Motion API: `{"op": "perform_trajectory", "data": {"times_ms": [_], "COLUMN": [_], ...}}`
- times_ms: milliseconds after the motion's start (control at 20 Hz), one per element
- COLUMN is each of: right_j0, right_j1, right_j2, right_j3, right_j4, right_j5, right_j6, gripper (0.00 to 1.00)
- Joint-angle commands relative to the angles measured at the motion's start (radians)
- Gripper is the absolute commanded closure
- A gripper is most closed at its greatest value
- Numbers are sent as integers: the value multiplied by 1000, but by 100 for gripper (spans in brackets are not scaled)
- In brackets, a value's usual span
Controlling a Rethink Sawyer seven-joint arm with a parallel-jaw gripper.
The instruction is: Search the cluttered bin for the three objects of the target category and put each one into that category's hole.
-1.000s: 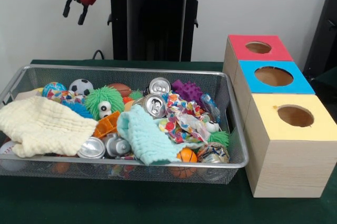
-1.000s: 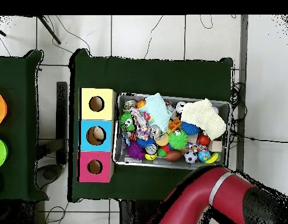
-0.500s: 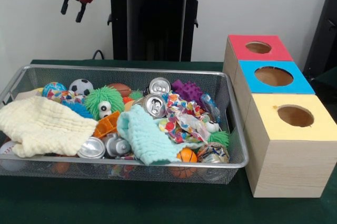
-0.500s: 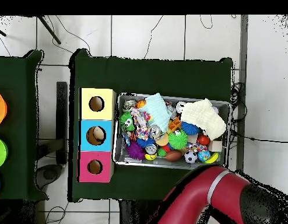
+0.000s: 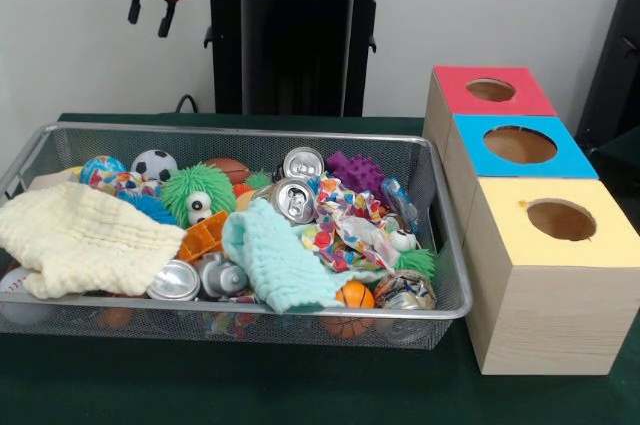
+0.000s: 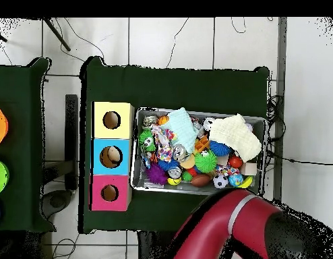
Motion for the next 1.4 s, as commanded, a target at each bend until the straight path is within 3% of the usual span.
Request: {"op": "perform_trajectory", "data": {"times_ms": [50, 350, 1400], "right_j0": [28, 5, -49], "right_j1": [-32, -21, 212], "right_j2": [276, 317, 375], "right_j3": [26, -21, -196], "right_j4": [-181, -183, -87], "right_j5": [239, 272, 236], "right_j6": [166, 140, 96], "gripper": [0, 0, 0]}}
